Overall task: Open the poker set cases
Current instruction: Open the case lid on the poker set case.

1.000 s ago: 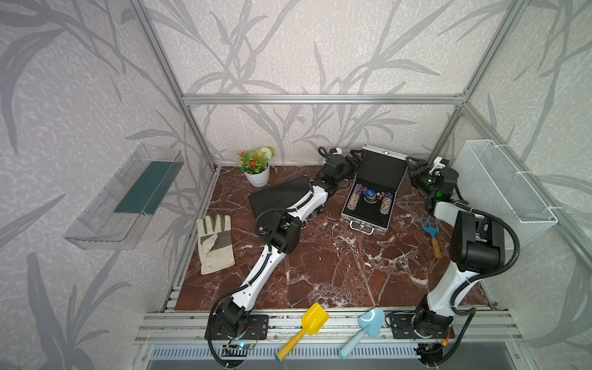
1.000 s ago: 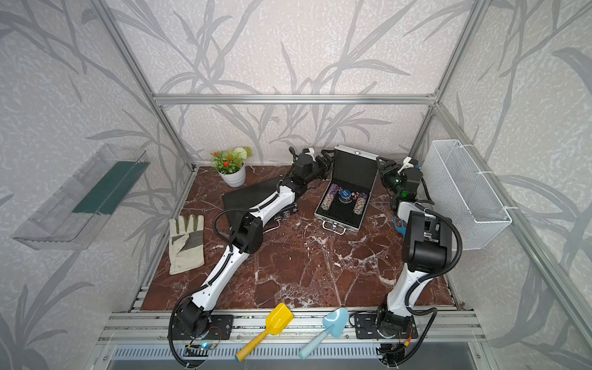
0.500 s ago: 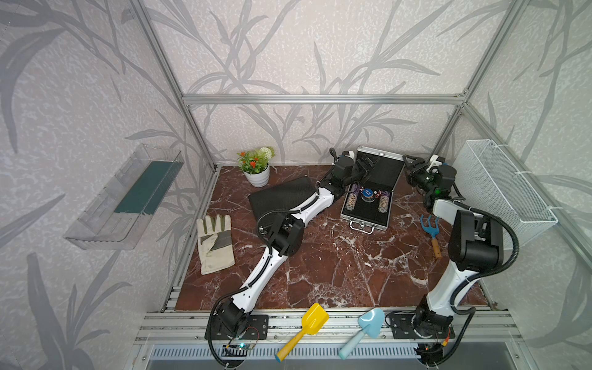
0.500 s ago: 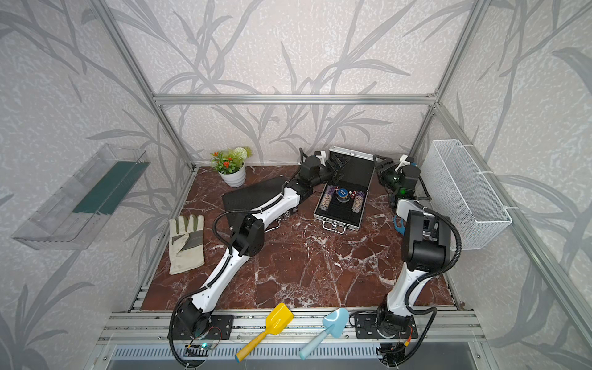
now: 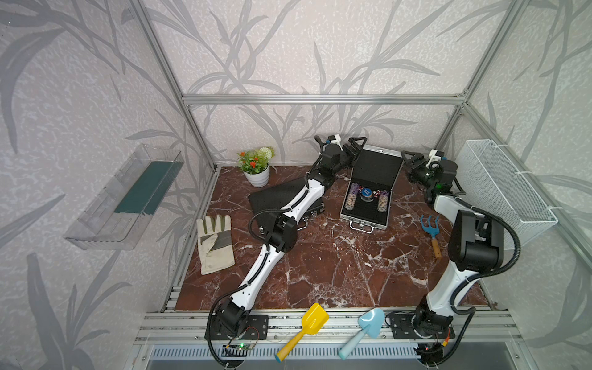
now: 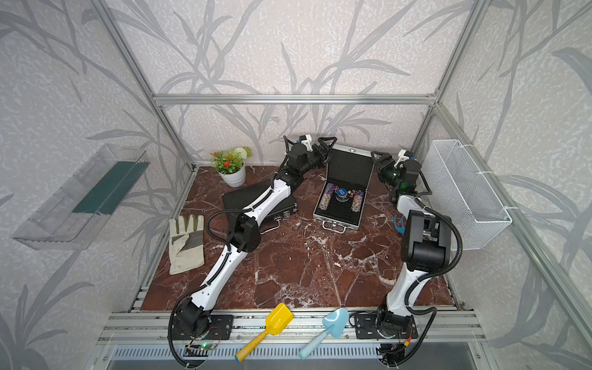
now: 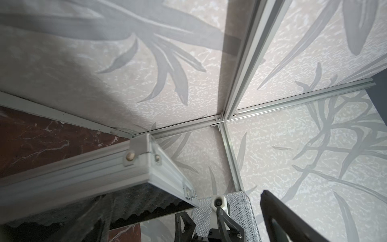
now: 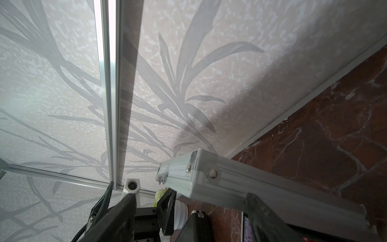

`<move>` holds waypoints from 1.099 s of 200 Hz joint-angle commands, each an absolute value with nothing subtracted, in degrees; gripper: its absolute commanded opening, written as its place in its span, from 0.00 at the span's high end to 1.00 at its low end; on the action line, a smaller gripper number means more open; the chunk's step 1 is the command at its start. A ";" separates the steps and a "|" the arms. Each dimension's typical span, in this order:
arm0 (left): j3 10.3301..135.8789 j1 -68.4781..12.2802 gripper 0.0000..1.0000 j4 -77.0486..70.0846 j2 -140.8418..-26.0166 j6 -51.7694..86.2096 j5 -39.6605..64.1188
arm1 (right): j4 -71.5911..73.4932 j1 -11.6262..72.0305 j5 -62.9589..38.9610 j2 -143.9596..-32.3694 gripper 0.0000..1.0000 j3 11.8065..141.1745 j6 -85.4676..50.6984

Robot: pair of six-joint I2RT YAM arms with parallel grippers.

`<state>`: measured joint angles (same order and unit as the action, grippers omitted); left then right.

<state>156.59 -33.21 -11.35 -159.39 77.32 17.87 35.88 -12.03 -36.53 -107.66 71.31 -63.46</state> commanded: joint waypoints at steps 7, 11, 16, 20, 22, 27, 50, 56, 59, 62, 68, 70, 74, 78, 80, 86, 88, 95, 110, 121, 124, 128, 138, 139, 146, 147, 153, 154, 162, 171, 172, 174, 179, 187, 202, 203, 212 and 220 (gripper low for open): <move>157.61 -33.28 0.00 -13.20 -161.76 78.07 15.77 | 33.24 -11.44 -38.16 -104.89 0.15 72.25 -60.50; 157.59 -33.26 0.01 -12.98 -161.82 78.00 15.59 | 32.80 -11.45 -38.06 -104.66 0.14 72.12 -60.11; 157.52 -33.17 0.00 -12.81 -161.97 77.89 15.35 | 32.21 -11.51 -37.96 -104.35 0.14 72.01 -59.56; 157.58 -33.09 0.01 -12.75 -162.03 77.87 15.18 | 31.67 -11.46 -37.89 -104.06 0.13 71.92 -59.01; 157.59 -33.06 0.01 -12.75 -162.10 77.87 15.11 | 31.41 -11.43 -37.82 -103.89 0.13 71.86 -58.78; 157.59 -32.99 0.00 -12.73 -162.28 77.95 14.89 | 30.68 -11.44 -37.65 -103.45 0.13 71.79 -58.08; 157.59 -32.62 0.01 -13.76 -163.33 79.30 14.71 | 26.45 -11.32 -36.80 -100.85 0.13 71.16 -54.07; 157.59 -32.59 0.01 -14.05 -163.44 79.51 14.79 | 24.73 -11.30 -36.40 -100.01 0.13 71.13 -52.57; 157.57 -32.48 0.00 -14.10 -163.49 79.47 14.80 | 23.99 -11.19 -36.12 -99.57 0.13 71.10 -51.80; 157.59 -32.44 0.00 -14.14 -163.48 79.41 14.79 | 22.82 -11.23 -35.80 -99.15 0.13 71.07 -50.98; 157.59 -32.49 0.01 -14.09 -163.42 79.21 14.77 | 20.84 -11.09 -35.17 -98.22 0.13 70.85 -49.56; 157.59 -32.51 0.01 -14.09 -163.46 79.13 14.83 | 20.17 -11.08 -34.94 -98.12 0.12 70.76 -49.15; 157.59 -32.44 0.01 -14.11 -163.45 79.03 14.71 | 18.85 -11.11 -34.54 -98.16 0.12 70.66 -48.39; 157.54 -32.42 0.00 -14.21 -163.44 78.94 14.64 | 17.67 -11.12 -34.25 -96.55 0.12 70.46 -47.66; 157.58 -32.38 0.00 -14.19 -163.40 78.93 14.56 | 17.14 -11.11 -34.09 -96.21 0.12 70.37 -47.29; 157.59 -32.37 0.00 -14.35 -163.44 78.92 14.44 | 15.37 -11.10 -33.43 -95.43 0.12 69.99 -46.29; 157.59 -32.35 0.01 -14.40 -163.47 78.92 14.29 | 14.78 -11.08 -33.19 -95.16 0.12 69.90 -46.09; 157.54 -32.25 0.00 -14.54 -163.42 79.06 14.25 | 13.00 -11.07 -32.50 -94.32 0.12 69.37 -44.67; 157.58 -31.97 0.01 -14.91 -163.47 79.34 14.59 | 11.46 -10.68 -32.08 -92.81 0.14 68.17 -42.87; 157.64 -31.91 0.01 -15.16 -163.36 79.53 14.96 | 11.15 -10.09 -32.23 -92.05 0.15 67.44 -41.71; 157.59 -31.95 0.01 -15.30 -163.36 79.62 15.08 | 11.05 -9.84 -32.34 -91.86 0.15 67.31 -41.23; 157.63 -31.95 0.01 -15.61 -163.27 79.68 15.36 | 10.60 -9.54 -32.34 -91.73 0.15 67.31 -40.54; 157.68 -31.95 0.01 -15.86 -162.98 79.72 16.26 | 9.23 -8.52 -32.34 -91.57 0.16 67.46 -38.67; 157.68 -31.93 0.01 -15.89 -162.92 79.72 16.39 | 9.01 -8.39 -32.34 -91.57 0.16 67.48 -38.41; 157.65 -32.00 0.01 -15.92 -162.66 79.48 17.22 | 8.42 -7.76 -32.41 -91.54 0.16 67.43 -37.52; 157.62 -32.04 0.01 -15.87 -162.54 79.46 17.35 | 8.39 -7.70 -32.42 -91.56 0.16 67.38 -37.48; 157.56 -32.00 0.01 -15.71 -162.14 79.29 18.27 | 8.51 -7.30 -32.35 -91.50 0.16 66.90 -37.17; 157.53 -31.99 0.00 -15.68 -162.11 79.24 18.41 | 8.52 -7.25 -32.35 -91.46 0.16 66.76 -37.17; 157.38 -32.04 0.01 -15.52 -161.59 78.94 19.82 | 9.19 -6.91 -32.19 -91.08 0.16 65.85 -37.25; 156.80 -31.99 0.00 -15.62 -160.78 78.93 21.23 | 9.49 -6.70 -31.68 -90.67 0.16 64.86 -37.13; 156.71 -32.04 0.00 -15.68 -160.68 78.93 21.38 | 9.49 -6.69 -31.62 -90.60 0.16 64.78 -37.07; 156.58 -32.00 0.00 -15.78 -160.49 78.93 21.72 | 9.49 -6.62 -31.53 -90.55 0.16 64.58 -37.08; 155.86 -32.00 0.00 -16.17 -159.87 78.86 22.30 | 9.42 -6.53 -31.40 -90.36 0.16 64.12 -37.00; 154.55 -32.08 0.00 -16.60 -158.88 78.76 22.91 | 9.36 -6.49 -31.21 -90.56 0.16 63.70 -36.99; 151.31 -32.25 0.01 -18.25 -156.91 78.53 23.12 | 9.27 -6.50 -30.94 -91.83 0.16 63.53 -36.99; 151.07 -32.25 0.01 -18.31 -156.72 78.51 23.12 | 9.29 -6.50 -30.94 -91.93 0.16 63.49 -36.99; 149.42 -32.26 0.01 -18.84 -155.74 78.27 23.24 | 8.79 -6.50 -30.94 -93.11 0.19 63.96 -35.28; 148.33 -32.26 0.00 -19.06 -154.96 78.16 23.75 | 7.97 -6.50 -30.94 -94.03 0.21 64.47 -34.87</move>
<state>151.17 -32.56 -15.49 -160.22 79.11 21.58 9.30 -6.31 -31.66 -92.55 63.64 -37.87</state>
